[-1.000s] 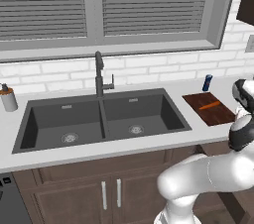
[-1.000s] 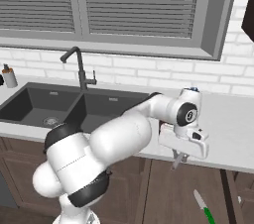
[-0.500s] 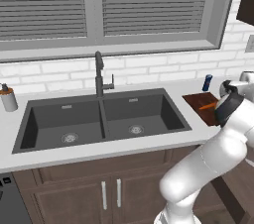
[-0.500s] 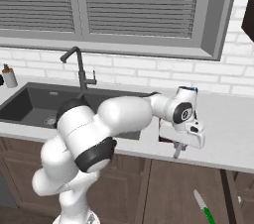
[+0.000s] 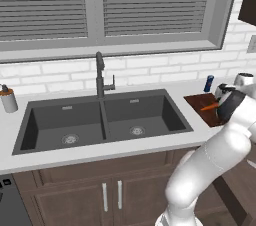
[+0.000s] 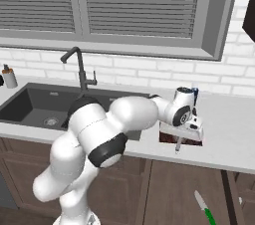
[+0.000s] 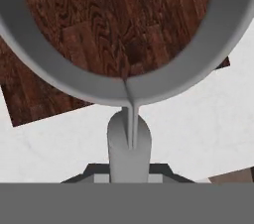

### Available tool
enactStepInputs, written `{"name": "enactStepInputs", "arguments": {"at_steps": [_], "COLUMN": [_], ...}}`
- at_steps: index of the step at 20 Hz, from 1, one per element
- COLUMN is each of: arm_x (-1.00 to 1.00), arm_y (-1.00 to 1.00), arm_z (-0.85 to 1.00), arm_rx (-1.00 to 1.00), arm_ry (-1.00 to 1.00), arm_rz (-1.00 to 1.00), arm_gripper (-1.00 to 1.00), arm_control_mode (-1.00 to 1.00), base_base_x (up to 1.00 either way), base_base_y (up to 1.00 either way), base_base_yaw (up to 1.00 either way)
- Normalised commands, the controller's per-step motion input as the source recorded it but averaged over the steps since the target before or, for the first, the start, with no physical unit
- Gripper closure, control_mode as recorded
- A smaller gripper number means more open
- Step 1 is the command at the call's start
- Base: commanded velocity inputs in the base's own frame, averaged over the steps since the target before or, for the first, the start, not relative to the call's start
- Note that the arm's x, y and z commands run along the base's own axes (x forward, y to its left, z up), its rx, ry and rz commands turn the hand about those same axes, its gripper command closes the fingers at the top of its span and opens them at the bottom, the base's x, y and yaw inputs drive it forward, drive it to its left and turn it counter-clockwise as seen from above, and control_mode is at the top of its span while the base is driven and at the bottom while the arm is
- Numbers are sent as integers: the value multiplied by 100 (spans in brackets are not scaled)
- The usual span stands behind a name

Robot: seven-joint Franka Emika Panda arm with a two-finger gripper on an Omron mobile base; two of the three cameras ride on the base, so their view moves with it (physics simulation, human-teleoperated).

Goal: Place the appropriate cutting tool for cutting the carrot skin on the cutting board.

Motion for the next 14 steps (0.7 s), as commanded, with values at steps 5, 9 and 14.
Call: {"name": "enactStepInputs", "arguments": {"at_steps": [5,9,14], "arm_x": [86,85,55], "arm_y": [0,-1,-7], "arm_z": [0,-15,-24], "arm_rx": [0,0,0], "arm_ry": [0,0,0], "arm_rz": [7,8,5], "arm_gripper": [100,100,100], "arm_control_mode": [-100,-100,-100], "base_base_x": [0,0,0], "base_base_y": [0,0,0], "base_base_yaw": [0,0,0]}}
